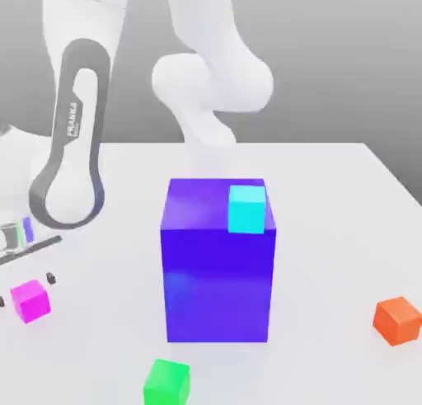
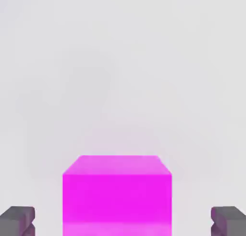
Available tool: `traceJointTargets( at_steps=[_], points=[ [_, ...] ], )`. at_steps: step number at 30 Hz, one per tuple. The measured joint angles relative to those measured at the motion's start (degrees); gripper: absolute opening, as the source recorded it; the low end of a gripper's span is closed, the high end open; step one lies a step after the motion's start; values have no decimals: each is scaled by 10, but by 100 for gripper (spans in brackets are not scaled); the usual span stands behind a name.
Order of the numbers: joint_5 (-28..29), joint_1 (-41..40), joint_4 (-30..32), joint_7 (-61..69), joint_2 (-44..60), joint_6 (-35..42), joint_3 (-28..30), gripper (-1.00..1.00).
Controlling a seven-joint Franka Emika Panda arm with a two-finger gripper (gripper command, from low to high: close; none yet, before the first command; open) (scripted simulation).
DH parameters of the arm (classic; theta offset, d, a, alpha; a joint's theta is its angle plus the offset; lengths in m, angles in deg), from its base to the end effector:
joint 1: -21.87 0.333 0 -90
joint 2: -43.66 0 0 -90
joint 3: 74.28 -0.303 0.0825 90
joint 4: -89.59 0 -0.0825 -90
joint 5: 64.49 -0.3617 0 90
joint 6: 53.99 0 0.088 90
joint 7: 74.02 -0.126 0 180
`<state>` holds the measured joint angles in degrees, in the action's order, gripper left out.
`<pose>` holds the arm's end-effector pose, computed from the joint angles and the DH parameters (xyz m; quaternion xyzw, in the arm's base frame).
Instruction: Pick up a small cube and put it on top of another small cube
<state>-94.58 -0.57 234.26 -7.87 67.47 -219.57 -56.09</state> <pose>0.2986 -0.3133 0.1203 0.9998 -0.0202 -0.0001 0.0007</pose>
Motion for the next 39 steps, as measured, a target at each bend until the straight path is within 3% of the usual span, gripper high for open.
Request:
traceJointTargets(
  at_steps=[6,12,39],
  points=[
    [1,1,0,0,-1,2,1,-100],
    [130,73,30,-88,-104,72,96,-100],
    [253,97,-28,522,-83,171,-141,-100]
  ],
)
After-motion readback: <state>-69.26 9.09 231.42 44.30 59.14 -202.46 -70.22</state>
